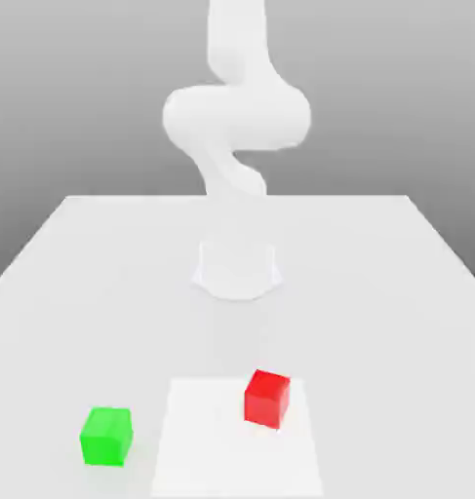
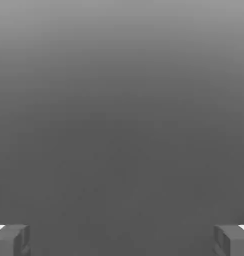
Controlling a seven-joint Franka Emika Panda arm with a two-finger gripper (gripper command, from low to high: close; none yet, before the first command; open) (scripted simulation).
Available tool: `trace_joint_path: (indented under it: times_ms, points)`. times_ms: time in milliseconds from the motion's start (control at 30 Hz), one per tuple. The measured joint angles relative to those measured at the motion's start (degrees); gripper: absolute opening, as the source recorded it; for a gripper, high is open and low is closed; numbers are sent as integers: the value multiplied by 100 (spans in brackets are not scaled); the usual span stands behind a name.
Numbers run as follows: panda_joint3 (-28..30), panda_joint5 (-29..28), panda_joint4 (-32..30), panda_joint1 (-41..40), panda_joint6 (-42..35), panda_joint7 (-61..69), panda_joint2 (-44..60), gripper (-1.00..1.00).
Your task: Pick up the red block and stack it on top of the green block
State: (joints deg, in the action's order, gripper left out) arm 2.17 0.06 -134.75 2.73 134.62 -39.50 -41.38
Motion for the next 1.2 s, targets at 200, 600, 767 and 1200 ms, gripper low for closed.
trace_joint_path:
  times_ms: [200,600,767,1200]
  points:
    - [495,38,-741,642,714,1603,1124,0]
    - [1002,118,-2175,1494,2092,4700,3301,0]
    - [979,67,-2594,1584,2726,5640,4200,0]
    - [320,835,-2451,1112,3728,6272,5420,-100]
